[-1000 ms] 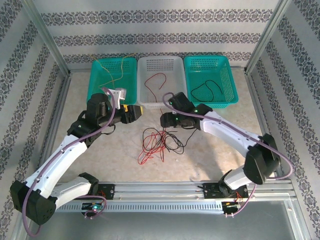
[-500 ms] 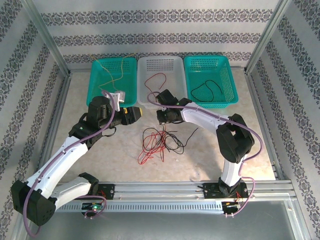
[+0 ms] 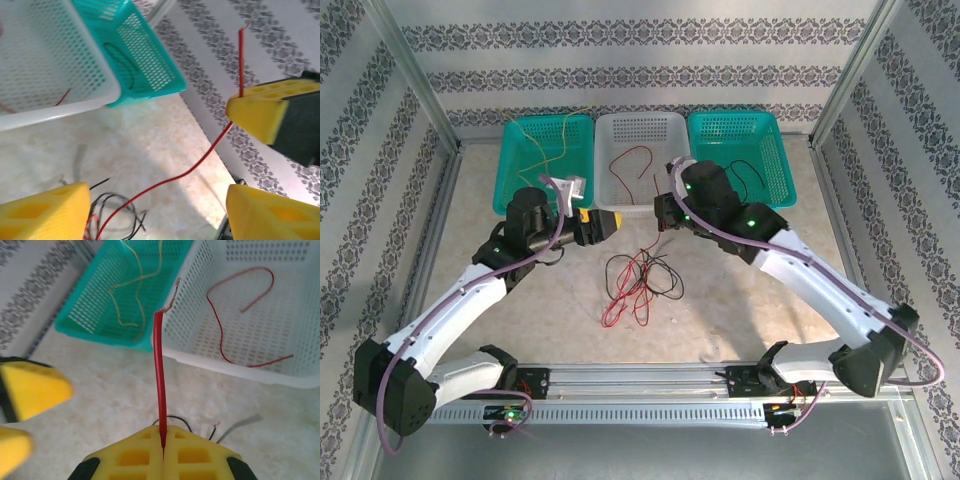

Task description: Untangle the cables

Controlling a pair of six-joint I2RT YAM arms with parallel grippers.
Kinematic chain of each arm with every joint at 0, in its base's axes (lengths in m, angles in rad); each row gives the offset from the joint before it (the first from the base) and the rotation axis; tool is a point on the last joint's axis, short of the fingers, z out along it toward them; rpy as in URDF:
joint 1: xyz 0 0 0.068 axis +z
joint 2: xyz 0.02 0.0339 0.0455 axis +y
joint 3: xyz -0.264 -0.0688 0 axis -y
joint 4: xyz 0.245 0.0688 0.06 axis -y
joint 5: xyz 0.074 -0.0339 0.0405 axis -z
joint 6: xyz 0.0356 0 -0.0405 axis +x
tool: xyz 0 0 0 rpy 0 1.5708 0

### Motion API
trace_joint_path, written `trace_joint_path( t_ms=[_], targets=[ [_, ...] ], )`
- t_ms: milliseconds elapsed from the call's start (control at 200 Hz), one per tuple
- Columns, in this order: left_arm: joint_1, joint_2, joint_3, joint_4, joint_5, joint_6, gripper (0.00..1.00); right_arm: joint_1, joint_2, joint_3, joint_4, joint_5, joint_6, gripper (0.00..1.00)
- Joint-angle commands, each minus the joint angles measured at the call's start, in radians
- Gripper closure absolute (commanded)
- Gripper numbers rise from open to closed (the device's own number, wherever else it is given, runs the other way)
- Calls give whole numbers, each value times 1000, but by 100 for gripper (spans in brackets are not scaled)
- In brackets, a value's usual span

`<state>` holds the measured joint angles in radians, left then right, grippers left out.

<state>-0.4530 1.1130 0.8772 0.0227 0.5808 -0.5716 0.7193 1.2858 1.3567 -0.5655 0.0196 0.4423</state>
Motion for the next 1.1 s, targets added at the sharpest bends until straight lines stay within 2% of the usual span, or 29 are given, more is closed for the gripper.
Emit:
trace_joint_path(
  t_ms=[0, 110, 210, 320, 405, 465, 585, 770, 924, 989, 1099],
  targets=[
    [-52, 21, 45, 189, 69, 63, 24, 19, -23, 66, -60, 35, 10, 100],
    [-123, 88, 104, 241, 89, 119, 22, 29, -45, 139, -87, 46, 15, 100],
    [-177, 155, 139, 275, 62, 165, 23, 32, -67, 198, -89, 45, 30, 100],
    [-194, 225, 150, 343, 30, 154, 25, 33, -88, 256, -89, 38, 42, 100],
    [-197, 272, 154, 409, 55, 118, 26, 33, -100, 292, -92, 31, 46, 100],
    [-199, 307, 170, 420, 82, 102, 31, 32, -103, 315, -94, 30, 44, 100],
    [-202, 349, 184, 401, 121, 80, 49, 22, -110, 354, -93, 26, 41, 100],
    [-208, 322, 87, 436, 99, 36, 49, -21, -117, 426, -85, 7, 47, 100],
    [-214, 302, 22, 429, 93, 3, 55, -56, -109, 516, -88, -36, 52, 100],
    [-217, 290, 6, 428, 91, -6, 54, -67, -108, 545, -88, -51, 55, 100],
    [-217, 261, -2, 399, 90, 0, 37, -84, -106, 581, -93, -63, 57, 100]
  ],
)
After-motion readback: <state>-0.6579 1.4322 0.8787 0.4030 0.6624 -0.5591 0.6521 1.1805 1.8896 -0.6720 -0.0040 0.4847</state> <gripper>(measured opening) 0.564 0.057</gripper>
